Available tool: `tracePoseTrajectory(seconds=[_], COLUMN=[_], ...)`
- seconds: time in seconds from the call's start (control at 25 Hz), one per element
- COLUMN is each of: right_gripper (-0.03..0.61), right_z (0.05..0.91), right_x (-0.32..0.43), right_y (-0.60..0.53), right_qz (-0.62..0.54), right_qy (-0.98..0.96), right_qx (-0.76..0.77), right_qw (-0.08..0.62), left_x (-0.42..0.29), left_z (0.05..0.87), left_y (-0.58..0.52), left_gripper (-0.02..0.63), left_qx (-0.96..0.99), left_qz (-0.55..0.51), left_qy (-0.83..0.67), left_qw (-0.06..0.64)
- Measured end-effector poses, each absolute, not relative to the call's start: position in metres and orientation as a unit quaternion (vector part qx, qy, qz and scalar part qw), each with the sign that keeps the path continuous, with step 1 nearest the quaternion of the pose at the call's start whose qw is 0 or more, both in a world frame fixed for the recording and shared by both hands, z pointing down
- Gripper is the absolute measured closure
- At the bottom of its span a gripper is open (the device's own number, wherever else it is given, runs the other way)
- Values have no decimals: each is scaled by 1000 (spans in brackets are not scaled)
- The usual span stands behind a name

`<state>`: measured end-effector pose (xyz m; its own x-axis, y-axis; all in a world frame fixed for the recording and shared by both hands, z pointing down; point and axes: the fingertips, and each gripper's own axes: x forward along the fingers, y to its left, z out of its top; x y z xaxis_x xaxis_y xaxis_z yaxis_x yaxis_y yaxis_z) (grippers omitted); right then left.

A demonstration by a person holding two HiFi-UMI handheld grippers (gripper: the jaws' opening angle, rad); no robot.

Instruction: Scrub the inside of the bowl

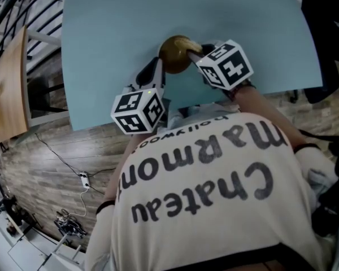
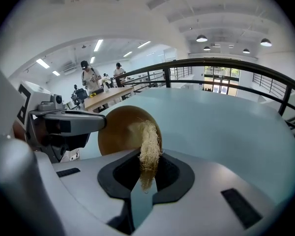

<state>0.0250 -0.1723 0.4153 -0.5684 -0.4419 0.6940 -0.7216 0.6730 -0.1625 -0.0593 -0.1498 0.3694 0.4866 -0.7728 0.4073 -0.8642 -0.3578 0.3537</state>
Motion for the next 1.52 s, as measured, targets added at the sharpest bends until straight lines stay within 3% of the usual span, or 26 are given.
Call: tracePoseTrajectory(seconds=[0.4,0.64,0.8,1.52], right_gripper=[518,518,518,518], right_z=[403,383,376,388], right_x=[67,84,112,120], right_y=[-195,-207,-222,-226], right_qz=[195,292,336,387], right_qy=[-896,-907,-897,-881], right_qx=[295,270,272,262], right_qw=[270,142,97,74], left_x=[-9,-5,6,-17], left_z=[390,414,424,456], left_y=[-169,-183,-191,-187], left_gripper=[603,604,603,583], left_qx=[796,760,746,686], left_qz=[62,41,41,39], left_qy=[-522,-539,-546,-567], left_qw=[298,362,378,455])
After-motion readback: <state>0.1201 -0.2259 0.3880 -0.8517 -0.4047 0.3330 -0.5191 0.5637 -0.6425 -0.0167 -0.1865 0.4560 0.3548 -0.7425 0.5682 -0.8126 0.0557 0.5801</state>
